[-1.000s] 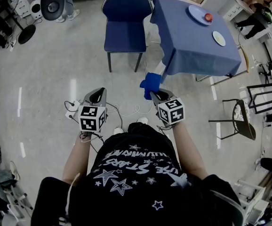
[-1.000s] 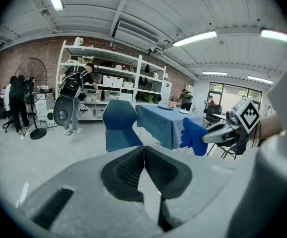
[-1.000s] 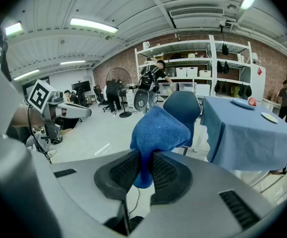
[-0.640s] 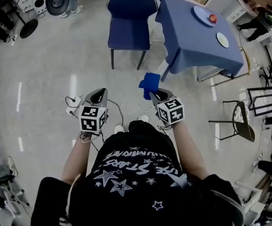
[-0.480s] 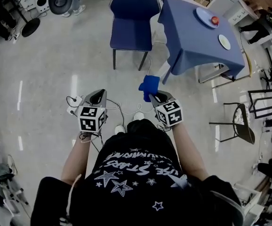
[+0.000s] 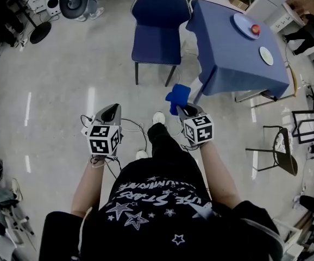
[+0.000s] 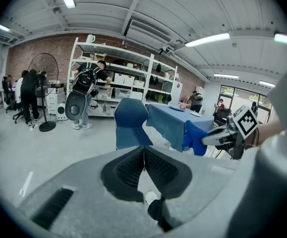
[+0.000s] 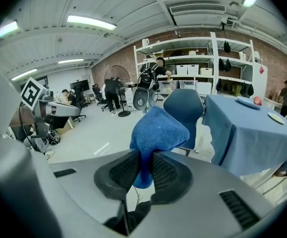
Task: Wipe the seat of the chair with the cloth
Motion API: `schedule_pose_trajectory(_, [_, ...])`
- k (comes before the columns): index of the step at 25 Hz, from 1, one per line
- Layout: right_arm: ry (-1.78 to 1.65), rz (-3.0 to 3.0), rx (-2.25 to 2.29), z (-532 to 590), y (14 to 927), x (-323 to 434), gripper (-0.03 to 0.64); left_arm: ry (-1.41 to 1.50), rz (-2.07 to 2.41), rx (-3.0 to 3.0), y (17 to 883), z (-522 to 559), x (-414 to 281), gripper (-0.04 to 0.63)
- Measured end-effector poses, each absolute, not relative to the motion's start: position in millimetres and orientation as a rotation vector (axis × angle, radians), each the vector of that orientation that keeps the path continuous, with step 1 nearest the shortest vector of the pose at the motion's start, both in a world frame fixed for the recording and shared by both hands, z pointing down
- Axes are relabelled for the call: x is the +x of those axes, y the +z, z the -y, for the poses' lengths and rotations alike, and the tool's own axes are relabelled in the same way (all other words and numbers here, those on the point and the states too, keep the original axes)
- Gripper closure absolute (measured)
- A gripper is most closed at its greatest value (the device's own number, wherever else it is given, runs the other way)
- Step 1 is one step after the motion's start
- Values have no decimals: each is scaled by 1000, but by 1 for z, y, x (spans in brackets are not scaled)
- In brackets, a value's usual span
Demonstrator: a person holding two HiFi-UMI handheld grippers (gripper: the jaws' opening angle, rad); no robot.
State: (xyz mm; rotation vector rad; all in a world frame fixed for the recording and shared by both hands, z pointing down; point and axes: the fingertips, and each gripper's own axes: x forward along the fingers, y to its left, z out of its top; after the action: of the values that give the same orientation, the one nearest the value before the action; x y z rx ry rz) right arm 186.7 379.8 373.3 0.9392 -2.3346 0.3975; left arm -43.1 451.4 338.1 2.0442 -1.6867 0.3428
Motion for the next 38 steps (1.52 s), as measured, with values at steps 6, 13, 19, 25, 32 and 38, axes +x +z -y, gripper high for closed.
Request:
schedule_pose_trajectory(6, [470, 2318, 927, -321, 399, 181, 563, 373, 1726, 1985, 345, -405, -67, 575])
schedule_pose_trajectory(13, [581, 2303, 901, -223, 421, 176, 563, 419, 1714, 1950, 346, -301, -65, 574])
schedule_pose_trajectory(19, [613, 2315, 910, -139, 420, 179, 563, 437, 1706, 1954, 341, -225, -53, 574])
schedule_pose_trajectory(25, [594, 2303, 834, -99, 432, 173, 563, 469, 1733, 1925, 344, -189, -59, 575])
schedule_pose_trajectory(32, [608, 2297, 792, -79, 437, 144, 563, 488, 1735, 1883, 350, -167, -93, 575])
schedule_pose_trajectory(38, [625, 2243, 847, -52, 447, 125, 563, 491, 1653, 1921, 368, -113, -121, 574])
